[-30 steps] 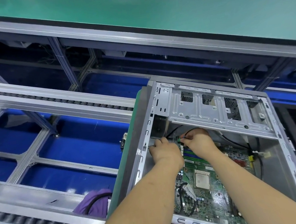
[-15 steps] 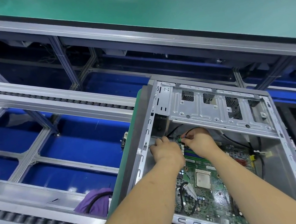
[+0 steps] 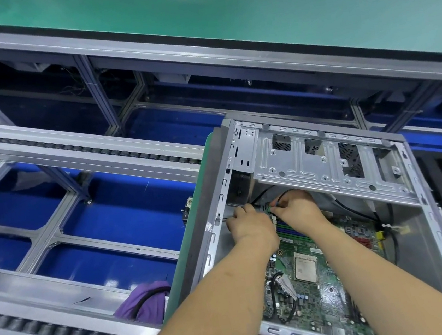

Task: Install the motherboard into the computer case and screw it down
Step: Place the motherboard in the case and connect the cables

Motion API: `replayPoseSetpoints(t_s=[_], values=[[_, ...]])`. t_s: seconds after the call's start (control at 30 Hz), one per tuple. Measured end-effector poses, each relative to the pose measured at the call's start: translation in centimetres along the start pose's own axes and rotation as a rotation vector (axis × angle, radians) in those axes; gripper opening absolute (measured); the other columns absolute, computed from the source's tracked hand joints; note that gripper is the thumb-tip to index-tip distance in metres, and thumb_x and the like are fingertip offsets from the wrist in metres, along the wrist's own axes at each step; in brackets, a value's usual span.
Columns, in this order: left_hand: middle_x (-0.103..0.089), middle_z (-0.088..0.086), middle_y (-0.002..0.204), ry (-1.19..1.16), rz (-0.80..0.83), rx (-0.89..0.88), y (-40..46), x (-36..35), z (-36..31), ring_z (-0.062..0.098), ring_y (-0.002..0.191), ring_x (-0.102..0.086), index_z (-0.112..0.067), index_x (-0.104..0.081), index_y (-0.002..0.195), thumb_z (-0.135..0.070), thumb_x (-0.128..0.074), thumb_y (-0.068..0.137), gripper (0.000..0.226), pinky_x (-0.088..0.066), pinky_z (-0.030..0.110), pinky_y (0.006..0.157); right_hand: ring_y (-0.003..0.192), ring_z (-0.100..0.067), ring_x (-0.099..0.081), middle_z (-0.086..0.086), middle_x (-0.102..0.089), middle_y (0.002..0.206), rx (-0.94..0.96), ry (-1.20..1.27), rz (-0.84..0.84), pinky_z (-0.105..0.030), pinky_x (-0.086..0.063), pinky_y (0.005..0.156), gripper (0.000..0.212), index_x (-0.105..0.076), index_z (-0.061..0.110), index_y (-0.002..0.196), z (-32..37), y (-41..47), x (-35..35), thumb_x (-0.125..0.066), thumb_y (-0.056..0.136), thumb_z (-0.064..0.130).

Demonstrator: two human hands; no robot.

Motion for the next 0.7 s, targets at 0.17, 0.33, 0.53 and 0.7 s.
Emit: replayPoseSetpoints(t_s=[0.17,0.33,0.53,0.7], values=[[-0.032,0.013,0.145,0.0,-0.002,-0.006,0.09,0.09,-0.13,0.032,0.132,-0.032,-0.012,-0.039,0.145,-0.032,-0.054,0.089,0.061,-0.036,0.045,0.098,0.089,-0.015,-0.066,-0.002,-0.074,0.098,-0.03,0.026,-0.002,-0.02,-0.048,0.077,0.005,-0.076,0.013,0.089,0.07,0.15,-0.23,-0.073,0.091,0.016],[-0.032,0.013,0.145,-0.014,-0.008,-0.01,0.08,0.05,-0.21,0.032,0.132,-0.032,-0.012,-0.04,0.144,-0.033,-0.054,0.09,0.059,-0.036,0.046,0.098,0.092,-0.017,-0.068,-0.001,-0.073,0.097,-0.087,0.098,-0.006,-0.024,-0.053,0.081,0.01,-0.075,0.018,0.081,-0.22,0.31,-0.21,-0.074,0.088,0.012],[-0.031,0.013,0.146,-0.02,-0.006,-0.009,0.17,-0.04,-0.23,0.032,0.132,-0.032,-0.011,-0.041,0.143,-0.032,-0.054,0.09,0.058,-0.037,0.046,0.099,0.091,-0.019,-0.069,-0.004,-0.074,0.096,-0.113,0.081,-0.008,-0.028,-0.057,0.082,0.006,-0.076,0.012,0.084,-0.4,0.47,-0.46,-0.073,0.088,0.01],[-0.031,0.012,0.147,-0.024,-0.007,-0.02,0.09,0.06,-0.15,0.032,0.134,-0.03,-0.014,-0.042,0.143,-0.031,-0.054,0.089,0.058,-0.037,0.047,0.103,0.09,-0.023,-0.068,-0.004,-0.072,0.09,-0.085,0.114,-0.005,-0.023,-0.049,0.065,0.009,-0.074,0.01,0.089,-0.39,-0.29,-0.53,-0.074,0.091,0.019]])
Point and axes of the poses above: each hand's wrist, its own y-axis towards the middle knuckle, its own x-axis out of the back of the hand, z = x × y, the point moved 10 cm from there along y, towards the middle knuckle
